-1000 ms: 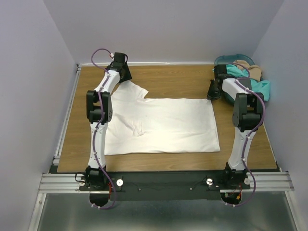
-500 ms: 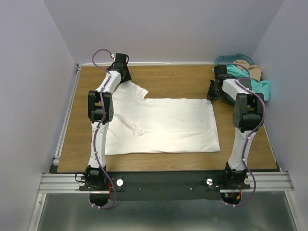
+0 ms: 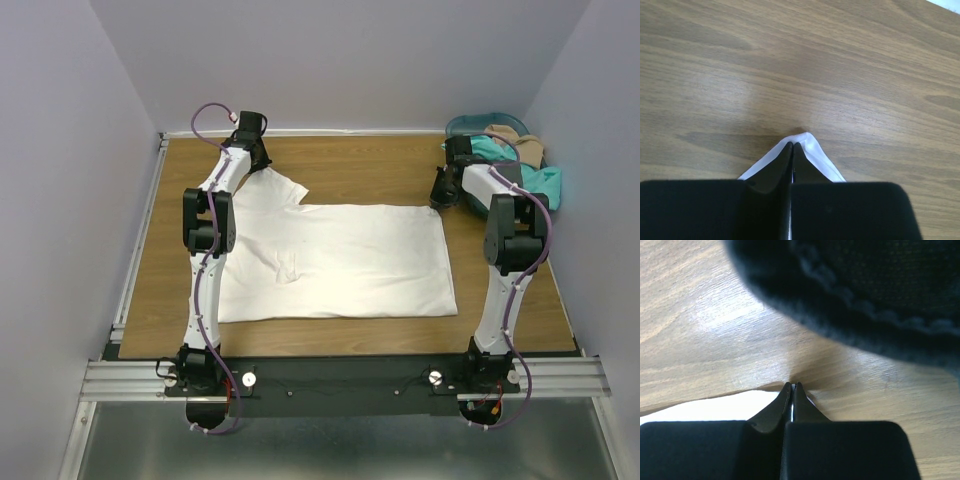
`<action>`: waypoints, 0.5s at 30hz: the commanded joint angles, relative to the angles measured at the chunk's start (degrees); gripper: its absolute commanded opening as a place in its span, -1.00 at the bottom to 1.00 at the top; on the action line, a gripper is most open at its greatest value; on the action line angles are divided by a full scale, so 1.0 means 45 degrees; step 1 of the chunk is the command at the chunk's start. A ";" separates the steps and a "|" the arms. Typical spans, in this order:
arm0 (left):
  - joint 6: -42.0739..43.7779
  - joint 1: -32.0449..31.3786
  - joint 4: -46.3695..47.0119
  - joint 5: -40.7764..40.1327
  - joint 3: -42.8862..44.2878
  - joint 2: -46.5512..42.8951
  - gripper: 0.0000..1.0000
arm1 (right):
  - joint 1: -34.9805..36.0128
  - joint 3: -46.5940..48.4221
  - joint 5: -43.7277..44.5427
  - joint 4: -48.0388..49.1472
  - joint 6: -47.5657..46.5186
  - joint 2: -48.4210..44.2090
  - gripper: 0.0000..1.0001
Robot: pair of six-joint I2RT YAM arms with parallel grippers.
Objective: Fold and stack the t-shirts
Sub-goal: Fold the tshirt
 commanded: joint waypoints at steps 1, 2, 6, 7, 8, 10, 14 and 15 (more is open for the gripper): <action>0.0087 -0.0016 0.0029 -0.0162 0.0257 0.0478 -1.00 | -0.0059 -0.0389 -0.0617 -0.0567 0.0080 -0.0142 -0.95; 0.0126 -0.0016 0.0049 -0.0103 0.0238 0.0458 -1.00 | -0.0059 -0.0369 -0.0640 -0.0567 0.0080 -0.0161 -0.95; 0.0127 0.0004 0.0633 0.0209 -0.0054 -0.0010 -1.00 | -0.0059 -0.0097 -0.0699 -0.0567 0.0119 -0.0181 -0.99; 0.0049 0.0042 0.0906 0.0306 -0.0113 -0.0108 -1.00 | -0.0039 -0.0018 -0.0680 -0.0567 0.0138 -0.0162 -0.99; 0.0029 0.0081 0.1063 0.0404 -0.0133 -0.0147 -1.00 | -0.0058 0.0079 -0.0679 -0.0567 0.0138 -0.0123 -0.99; -0.0010 0.0140 0.1472 0.0755 -0.0114 -0.0284 -1.00 | -0.0059 0.0371 -0.0660 -0.0567 0.0158 -0.0084 -0.99; 0.0048 0.0238 0.2274 0.1614 0.0023 -0.0343 -1.00 | -0.0059 0.1036 -0.0523 -0.0586 0.0119 0.0150 -0.99; 0.0029 0.0277 0.2527 0.1983 0.0062 -0.0304 -1.00 | -0.0059 0.1192 -0.0465 -0.0587 0.0099 0.0286 -0.99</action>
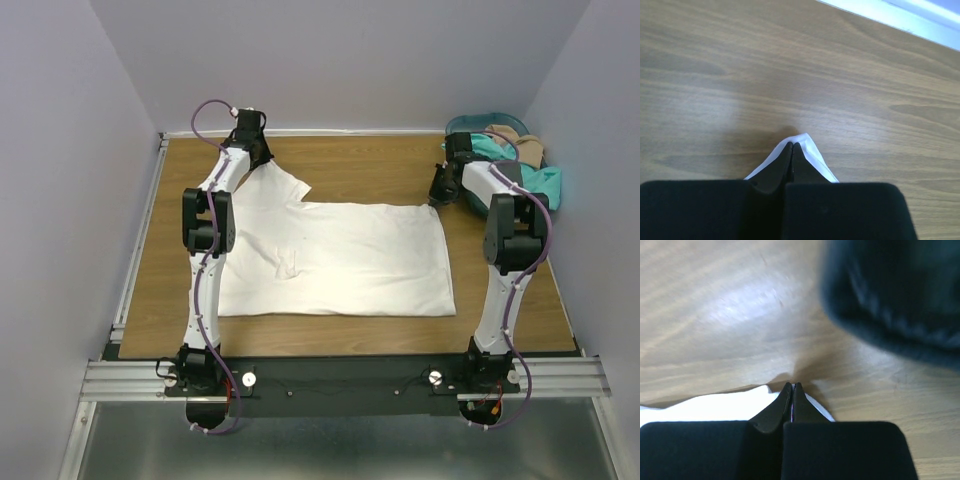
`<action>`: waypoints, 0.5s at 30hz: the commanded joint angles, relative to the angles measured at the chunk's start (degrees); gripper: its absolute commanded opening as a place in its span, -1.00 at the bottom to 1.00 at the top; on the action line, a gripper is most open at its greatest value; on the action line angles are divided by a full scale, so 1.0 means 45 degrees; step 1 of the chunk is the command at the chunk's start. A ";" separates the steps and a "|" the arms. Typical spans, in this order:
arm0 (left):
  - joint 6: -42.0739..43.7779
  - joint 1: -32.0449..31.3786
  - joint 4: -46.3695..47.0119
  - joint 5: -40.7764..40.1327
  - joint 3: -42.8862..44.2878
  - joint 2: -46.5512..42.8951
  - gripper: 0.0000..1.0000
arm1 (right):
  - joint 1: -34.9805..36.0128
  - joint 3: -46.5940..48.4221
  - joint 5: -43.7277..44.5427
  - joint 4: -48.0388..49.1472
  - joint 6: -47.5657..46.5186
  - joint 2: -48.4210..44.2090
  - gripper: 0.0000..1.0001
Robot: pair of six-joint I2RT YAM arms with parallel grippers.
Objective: Fold and stack the t-shirts
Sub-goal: Fold the tshirt
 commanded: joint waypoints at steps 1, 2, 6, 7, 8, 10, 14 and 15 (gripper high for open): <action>0.0019 0.0209 0.1465 0.1248 0.0145 -0.0285 -1.00 | -0.0059 0.0959 -0.0008 -0.0242 0.0085 0.0331 -0.99; 0.0019 0.0228 0.1563 0.1327 0.0184 -0.0284 -1.00 | -0.0059 0.1077 0.0012 -0.0242 0.0085 0.0409 -0.99; -0.0078 0.0404 0.2012 0.1718 0.0516 -0.0148 -1.00 | -0.0059 0.2033 0.0402 -0.0320 0.0085 0.0702 -0.99; -0.0117 0.0443 0.2245 0.1815 0.0535 -0.0186 -1.00 | -0.0078 0.2209 0.0518 -0.0339 0.0085 0.0819 -0.99; -0.0118 0.0540 0.2402 0.1990 0.0574 -0.0225 -1.00 | -0.0078 0.2365 0.0558 -0.0359 0.0046 0.0859 -0.99; -0.0157 0.0619 0.2889 0.2186 0.0575 -0.0323 -1.00 | -0.0078 0.2834 0.0598 -0.0379 -0.0032 0.0995 -0.99; -0.0176 0.0756 0.3690 0.2597 0.0245 -0.0791 -1.00 | -0.0098 0.3460 0.0598 -0.0398 -0.0188 0.1054 -0.99; -0.0157 0.0756 0.3828 0.2597 0.0030 -0.1159 -1.00 | -0.0098 0.3557 0.0578 -0.0379 -0.0227 0.1054 -0.99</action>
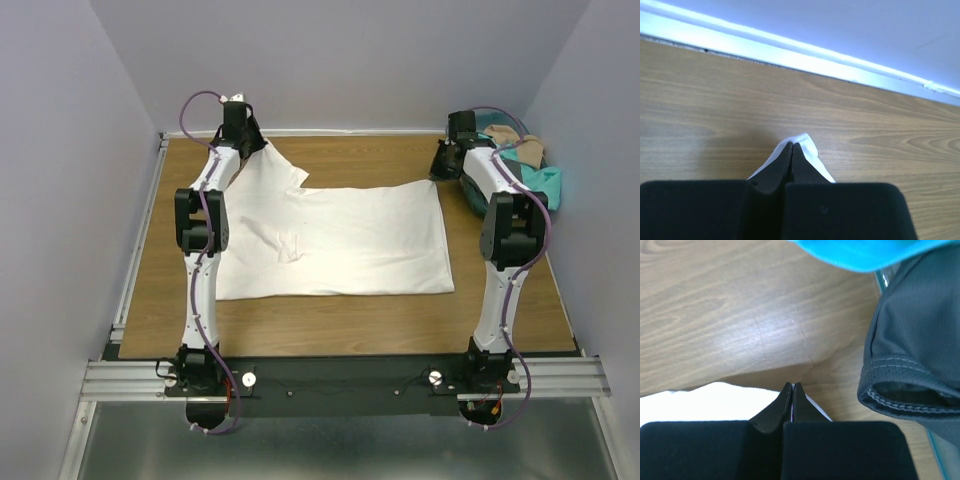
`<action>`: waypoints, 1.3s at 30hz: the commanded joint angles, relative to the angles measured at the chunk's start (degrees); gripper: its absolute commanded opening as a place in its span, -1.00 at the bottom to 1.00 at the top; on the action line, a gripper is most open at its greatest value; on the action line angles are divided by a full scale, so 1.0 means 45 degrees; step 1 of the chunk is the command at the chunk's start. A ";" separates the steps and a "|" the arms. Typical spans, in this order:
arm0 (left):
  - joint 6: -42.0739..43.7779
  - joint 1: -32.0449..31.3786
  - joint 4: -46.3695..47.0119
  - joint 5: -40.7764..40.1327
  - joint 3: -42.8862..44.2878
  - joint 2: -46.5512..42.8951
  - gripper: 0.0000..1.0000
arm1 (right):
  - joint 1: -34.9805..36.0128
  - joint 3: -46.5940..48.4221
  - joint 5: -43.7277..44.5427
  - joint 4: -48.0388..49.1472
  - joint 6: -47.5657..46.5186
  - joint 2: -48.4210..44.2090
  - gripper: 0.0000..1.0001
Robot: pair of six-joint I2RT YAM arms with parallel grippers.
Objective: Fold and stack the t-shirts
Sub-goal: Fold the tshirt
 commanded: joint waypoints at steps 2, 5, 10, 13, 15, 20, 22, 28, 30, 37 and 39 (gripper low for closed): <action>0.0028 0.0125 0.1861 0.0654 -0.0730 -0.1683 -1.00 | -0.0117 0.0780 0.0195 -0.0194 -0.0257 0.0224 -0.99; 0.0262 0.0125 0.2470 0.0499 -0.2701 -0.2971 -1.00 | -0.0098 0.0548 -0.0020 -0.0194 -0.0335 -0.0030 -0.99; 0.0711 0.0125 0.3114 0.0361 -0.6061 -0.5179 -1.00 | -0.0098 -0.0350 -0.0547 -0.0174 -0.0608 -0.0868 -0.99; 0.0828 0.0125 0.3116 0.0225 -0.8147 -0.6292 -1.00 | -0.0098 -0.1092 -0.0510 -0.0155 -0.0784 -0.1395 -0.99; 0.0907 0.0125 0.3406 0.0011 -0.8971 -0.7112 -1.00 | -0.0098 -0.1599 -0.0470 -0.0116 -0.0823 -0.1786 -0.99; 0.0985 0.0125 0.3584 -0.0322 -1.1277 -0.8870 -1.00 | -0.0078 -0.2480 -0.0529 -0.0038 -0.0882 -0.2411 -0.99; 0.0985 0.0125 0.3604 -0.0458 -1.2293 -0.9727 -1.00 | -0.0098 -0.2773 -0.0510 0.0021 -0.0863 -0.2666 -0.99; 0.0771 0.0125 0.3545 -0.0947 -1.4754 -1.1957 -1.00 | -0.0098 -0.3905 -0.0334 0.0099 -0.0882 -0.3467 -0.99; 0.0654 0.0125 0.3526 -0.1083 -1.5552 -1.2755 -1.00 | -0.0098 -0.4334 -0.0295 0.0118 -0.0824 -0.3759 -0.99; 0.0458 0.0125 0.2884 -0.1942 -1.7431 -1.5099 -1.00 | -0.0098 -0.5682 0.0073 0.0294 -0.0726 -0.4678 -0.99; 0.0419 0.0125 0.2803 -0.1905 -1.7918 -1.5570 -1.00 | -0.0097 -0.5975 0.0194 0.0314 -0.0687 -0.4991 -0.99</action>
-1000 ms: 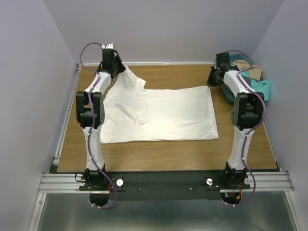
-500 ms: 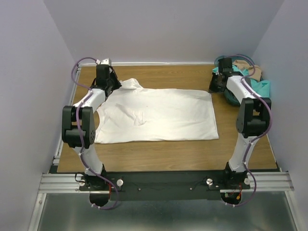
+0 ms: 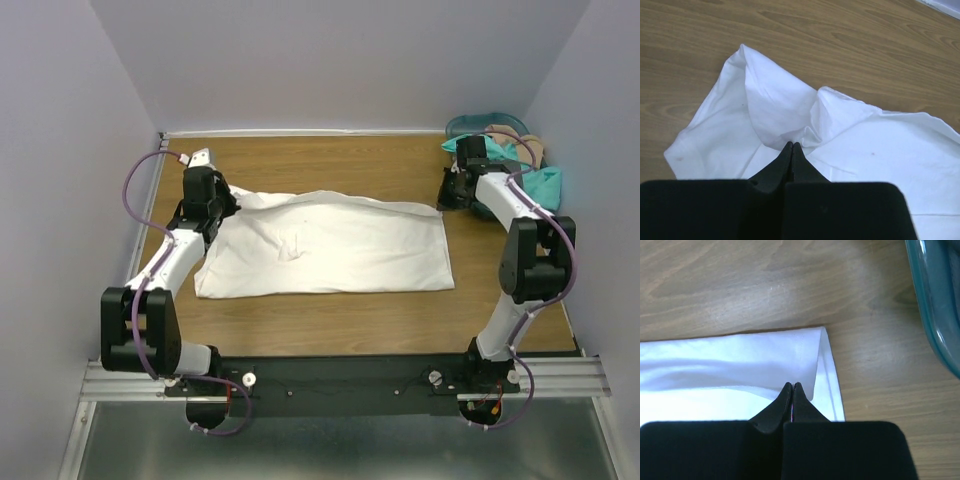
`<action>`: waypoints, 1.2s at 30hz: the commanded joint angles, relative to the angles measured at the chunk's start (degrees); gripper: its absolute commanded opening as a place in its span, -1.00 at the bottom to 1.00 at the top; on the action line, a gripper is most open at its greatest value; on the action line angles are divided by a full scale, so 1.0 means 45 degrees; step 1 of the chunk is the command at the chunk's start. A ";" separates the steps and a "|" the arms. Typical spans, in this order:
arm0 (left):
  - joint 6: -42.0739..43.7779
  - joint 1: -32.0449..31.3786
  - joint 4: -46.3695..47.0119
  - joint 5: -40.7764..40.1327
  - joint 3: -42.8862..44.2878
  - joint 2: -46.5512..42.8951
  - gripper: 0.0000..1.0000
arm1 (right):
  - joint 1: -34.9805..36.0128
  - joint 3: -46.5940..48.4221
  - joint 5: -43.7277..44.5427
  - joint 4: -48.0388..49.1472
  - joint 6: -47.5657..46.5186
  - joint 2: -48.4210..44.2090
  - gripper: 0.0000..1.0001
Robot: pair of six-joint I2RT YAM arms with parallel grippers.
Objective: Fold and stack the t-shirts
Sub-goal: Fold the tshirt
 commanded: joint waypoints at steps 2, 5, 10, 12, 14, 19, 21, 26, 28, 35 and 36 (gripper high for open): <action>-0.0150 0.0008 -0.0398 -0.0564 -0.0926 -0.1551 -1.00 | -0.0078 -0.0852 0.0674 0.0125 0.0032 -0.0950 -0.99; -0.0189 0.0008 -0.0671 -0.0544 -0.1473 -0.2079 -1.00 | -0.0078 -0.1283 0.0851 0.0164 0.0032 -0.1107 -0.99; -0.0403 0.0008 -0.1276 -0.0778 -0.2216 -0.3131 -1.00 | -0.0078 -0.1869 0.0910 0.0183 0.0090 -0.1537 -0.99; -0.0442 0.0008 -0.1374 -0.0856 -0.2508 -0.3698 -1.00 | -0.0078 -0.2123 0.0969 0.0203 0.0110 -0.1693 -0.99; -0.0462 0.0008 -0.1492 -0.0857 -0.2704 -0.3993 -1.00 | -0.0078 -0.2299 0.1008 0.0222 0.0090 -0.1889 -0.99; -0.0637 0.0027 -0.1999 -0.1051 -0.2978 -0.4852 -1.00 | -0.0078 -0.2807 0.1105 0.0222 0.0110 -0.2337 -0.99; -0.0735 0.0008 -0.2058 -0.1110 -0.3172 -0.5242 -1.00 | -0.0078 -0.2944 0.1222 0.0222 0.0071 -0.2397 -0.99; -0.1105 -0.0031 -0.2448 -0.0915 -0.3545 -0.5635 -1.00 | -0.0078 -0.3354 0.1378 0.0222 0.0090 -0.2553 -0.99; -0.1398 -0.0031 -0.2585 -0.0837 -0.3487 -0.5674 -1.00 | -0.0078 -0.3569 0.1515 0.0222 0.0168 -0.2553 -0.99; -0.3269 -0.0090 -0.5236 -0.0545 -0.3135 -0.6201 -0.30 | -0.0078 -0.4194 0.1926 0.0164 0.0637 -0.2748 -0.44; -0.3390 -0.0090 -0.5590 -0.0408 -0.2980 -0.6492 -0.25 | -0.0078 -0.4311 0.1906 0.0144 0.0715 -0.2865 -0.13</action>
